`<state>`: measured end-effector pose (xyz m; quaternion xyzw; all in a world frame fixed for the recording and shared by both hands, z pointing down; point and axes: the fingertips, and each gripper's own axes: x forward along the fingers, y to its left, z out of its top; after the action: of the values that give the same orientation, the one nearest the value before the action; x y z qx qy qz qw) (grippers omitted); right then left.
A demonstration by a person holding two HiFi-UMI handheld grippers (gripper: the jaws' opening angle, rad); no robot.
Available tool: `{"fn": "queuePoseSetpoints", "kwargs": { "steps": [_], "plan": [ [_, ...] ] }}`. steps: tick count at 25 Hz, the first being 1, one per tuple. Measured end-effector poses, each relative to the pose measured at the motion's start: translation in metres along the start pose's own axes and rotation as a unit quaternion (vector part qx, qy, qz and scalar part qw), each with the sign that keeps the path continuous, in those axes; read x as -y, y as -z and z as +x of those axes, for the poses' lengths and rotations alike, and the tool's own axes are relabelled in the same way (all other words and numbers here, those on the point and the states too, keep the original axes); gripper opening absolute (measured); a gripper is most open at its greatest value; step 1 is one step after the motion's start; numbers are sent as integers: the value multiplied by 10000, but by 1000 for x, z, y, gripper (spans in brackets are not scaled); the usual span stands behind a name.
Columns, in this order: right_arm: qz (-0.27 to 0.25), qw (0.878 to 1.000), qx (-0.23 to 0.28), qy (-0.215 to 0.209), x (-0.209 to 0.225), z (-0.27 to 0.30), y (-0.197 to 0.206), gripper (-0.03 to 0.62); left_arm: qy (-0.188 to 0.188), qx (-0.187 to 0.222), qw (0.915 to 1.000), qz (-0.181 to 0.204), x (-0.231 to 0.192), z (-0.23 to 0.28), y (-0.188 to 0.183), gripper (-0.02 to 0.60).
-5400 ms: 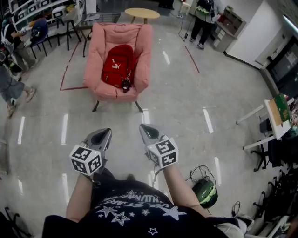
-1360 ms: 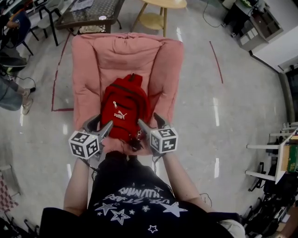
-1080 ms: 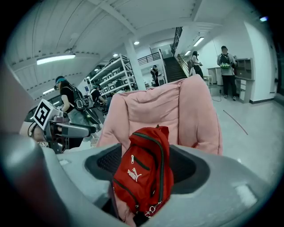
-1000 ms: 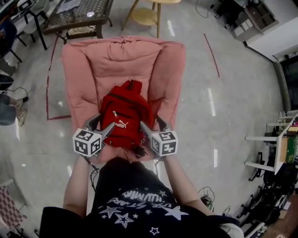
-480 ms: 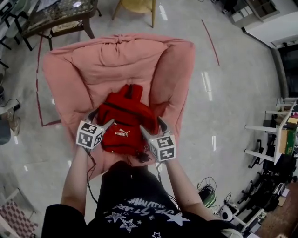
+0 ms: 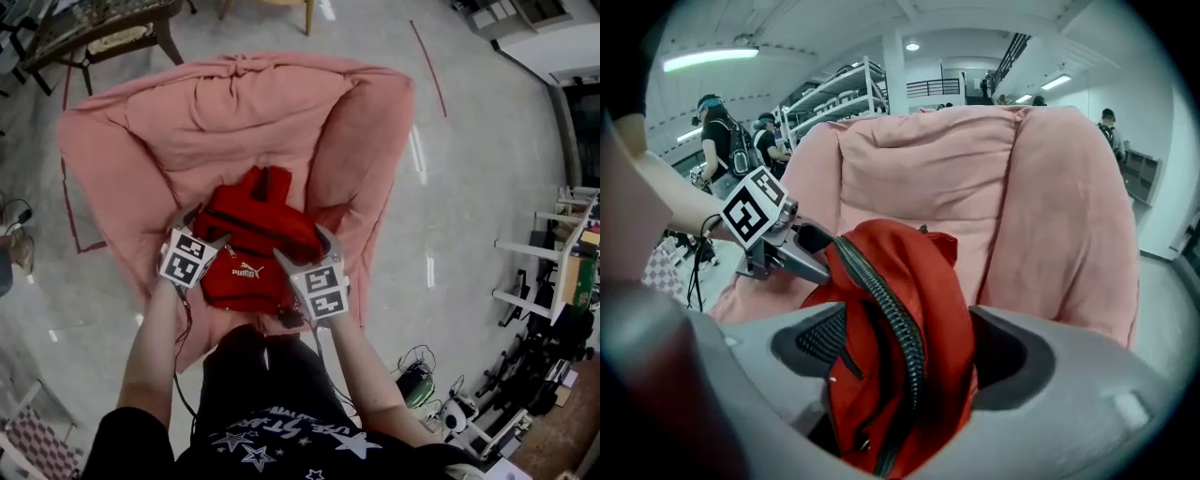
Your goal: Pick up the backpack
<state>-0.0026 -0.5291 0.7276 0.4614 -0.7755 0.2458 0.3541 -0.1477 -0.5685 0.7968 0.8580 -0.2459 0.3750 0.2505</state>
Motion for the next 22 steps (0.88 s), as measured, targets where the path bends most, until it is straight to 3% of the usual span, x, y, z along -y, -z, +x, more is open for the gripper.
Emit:
{"fn": "queuePoseSetpoints", "kwargs": {
  "steps": [9, 11, 13, 16, 18, 22],
  "plan": [
    [-3, 9999, -96, 92, 5, 12, 6, 399, 117, 92, 9998, 152, -11, 34, -21, 369],
    [29, 9998, -82, 161, 9, 13, 5, 395, 198, 149, 9996, 114, -9, 37, -26, 249],
    [88, 9994, -41, 325, 14, 14, 3, 288, 238, 192, 9995, 82, -8, 35, -30, 127],
    [236, 9989, -2, 416, 18, 11, 1, 118, 248, 288, 9993, 50, -5, 28, -28, 30],
    [365, 9990, 54, 243, 15, 7, 0, 56, 241, 444, 9986, -176, 0, 17, -29, 15],
    [395, 9987, 310, 12, 7, -7, -8, 29, 198, 1081, 9882, -1065, 8, -14, -34, 14]
  ]
}}
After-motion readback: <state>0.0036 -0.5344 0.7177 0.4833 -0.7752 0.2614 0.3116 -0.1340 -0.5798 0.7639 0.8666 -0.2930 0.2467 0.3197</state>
